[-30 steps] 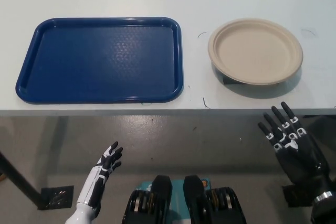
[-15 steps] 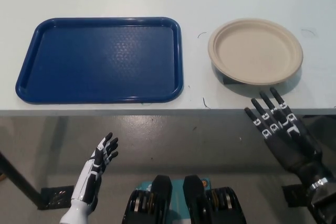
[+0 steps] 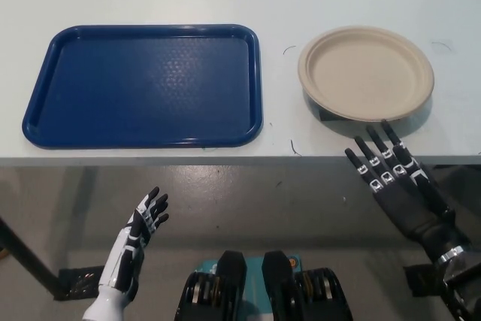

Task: Use the right hand to pick up a plate from a leveled surface and place it into a tray on the left side

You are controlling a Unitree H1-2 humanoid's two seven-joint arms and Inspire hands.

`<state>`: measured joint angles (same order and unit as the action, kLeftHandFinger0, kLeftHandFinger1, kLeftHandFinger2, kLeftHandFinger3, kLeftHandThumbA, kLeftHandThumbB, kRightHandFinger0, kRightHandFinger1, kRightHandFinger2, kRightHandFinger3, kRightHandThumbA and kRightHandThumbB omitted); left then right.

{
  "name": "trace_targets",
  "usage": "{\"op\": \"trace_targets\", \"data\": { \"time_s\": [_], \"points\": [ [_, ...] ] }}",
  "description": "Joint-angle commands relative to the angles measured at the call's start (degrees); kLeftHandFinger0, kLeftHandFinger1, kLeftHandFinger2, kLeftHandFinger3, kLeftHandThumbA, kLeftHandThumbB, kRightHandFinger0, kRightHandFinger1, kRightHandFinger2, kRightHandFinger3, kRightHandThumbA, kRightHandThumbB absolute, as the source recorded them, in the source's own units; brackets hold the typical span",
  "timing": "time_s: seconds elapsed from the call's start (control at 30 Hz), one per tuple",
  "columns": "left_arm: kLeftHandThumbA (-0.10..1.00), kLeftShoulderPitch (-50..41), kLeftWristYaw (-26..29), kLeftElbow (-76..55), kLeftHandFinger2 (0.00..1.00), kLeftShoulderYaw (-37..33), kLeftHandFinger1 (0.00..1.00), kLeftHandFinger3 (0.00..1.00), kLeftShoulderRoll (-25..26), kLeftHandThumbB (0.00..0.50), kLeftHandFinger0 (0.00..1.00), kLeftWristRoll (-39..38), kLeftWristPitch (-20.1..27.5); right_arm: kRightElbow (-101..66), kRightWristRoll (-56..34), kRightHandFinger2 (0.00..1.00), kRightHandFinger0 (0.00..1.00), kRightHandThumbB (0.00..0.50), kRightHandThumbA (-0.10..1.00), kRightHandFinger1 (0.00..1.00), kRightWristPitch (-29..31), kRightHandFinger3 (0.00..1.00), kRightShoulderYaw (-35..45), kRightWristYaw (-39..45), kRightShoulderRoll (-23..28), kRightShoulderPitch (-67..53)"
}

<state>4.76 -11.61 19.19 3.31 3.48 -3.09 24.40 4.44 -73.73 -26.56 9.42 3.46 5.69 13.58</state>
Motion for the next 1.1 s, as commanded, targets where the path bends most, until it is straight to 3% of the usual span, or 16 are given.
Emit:
{"op": "trace_targets", "data": {
  "time_s": [0.0,1.07],
  "points": [
    [1.0,0.0,-1.5,-1.7,1.0,0.5,1.0,1.0,-0.4,0.347,1.0,-0.4,2.5,-0.2,-2.5,1.0,1.0,0.331,1.0,1.0,-0.4,1.0,0.5,-1.8,0.2,1.6],
    [1.0,-0.1,-0.8,-1.4,1.0,0.6,1.0,1.0,-0.4,0.356,1.0,0.7,2.5,4.0,-1.0,1.0,1.0,0.332,1.0,1.0,-0.4,1.0,0.6,-2.6,-0.3,4.3]
  ]
}}
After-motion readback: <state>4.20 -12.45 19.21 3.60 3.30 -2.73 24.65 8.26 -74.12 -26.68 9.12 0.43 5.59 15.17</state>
